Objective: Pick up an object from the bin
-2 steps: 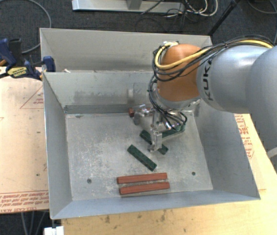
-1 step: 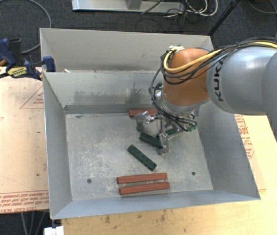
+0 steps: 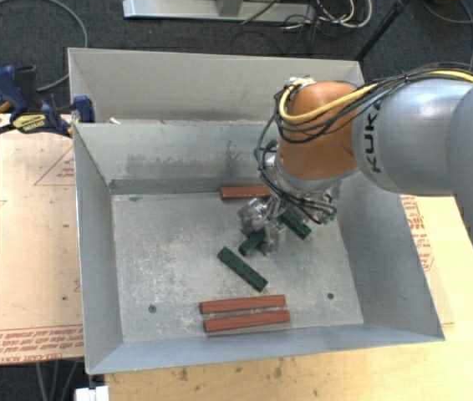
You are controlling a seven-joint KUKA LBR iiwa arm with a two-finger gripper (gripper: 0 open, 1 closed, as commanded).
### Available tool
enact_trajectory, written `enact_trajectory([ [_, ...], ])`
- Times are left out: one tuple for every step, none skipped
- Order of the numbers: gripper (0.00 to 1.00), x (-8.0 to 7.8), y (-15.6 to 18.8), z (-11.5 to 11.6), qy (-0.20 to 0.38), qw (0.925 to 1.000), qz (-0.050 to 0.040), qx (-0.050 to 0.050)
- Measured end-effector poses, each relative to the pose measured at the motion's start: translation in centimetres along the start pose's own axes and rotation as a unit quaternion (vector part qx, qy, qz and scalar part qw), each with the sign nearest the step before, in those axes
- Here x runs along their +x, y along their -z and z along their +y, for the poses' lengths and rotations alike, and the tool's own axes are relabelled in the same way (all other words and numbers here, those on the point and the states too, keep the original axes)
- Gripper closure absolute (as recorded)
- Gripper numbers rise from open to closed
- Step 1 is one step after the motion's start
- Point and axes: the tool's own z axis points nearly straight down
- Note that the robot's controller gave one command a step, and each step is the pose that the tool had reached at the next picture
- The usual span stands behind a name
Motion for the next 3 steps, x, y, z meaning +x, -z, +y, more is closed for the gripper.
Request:
enact_trajectory([
  [1.00,0.2,0.0,1.2,0.122,0.9925,-0.0009,0.001],
  [1.00,-3.6,12.4,-0.4,0.108,0.9941,-0.0046,0.004],
  [1.00,-2.6,20.1,1.5,0.250,0.9681,-0.0022,0.002],
])
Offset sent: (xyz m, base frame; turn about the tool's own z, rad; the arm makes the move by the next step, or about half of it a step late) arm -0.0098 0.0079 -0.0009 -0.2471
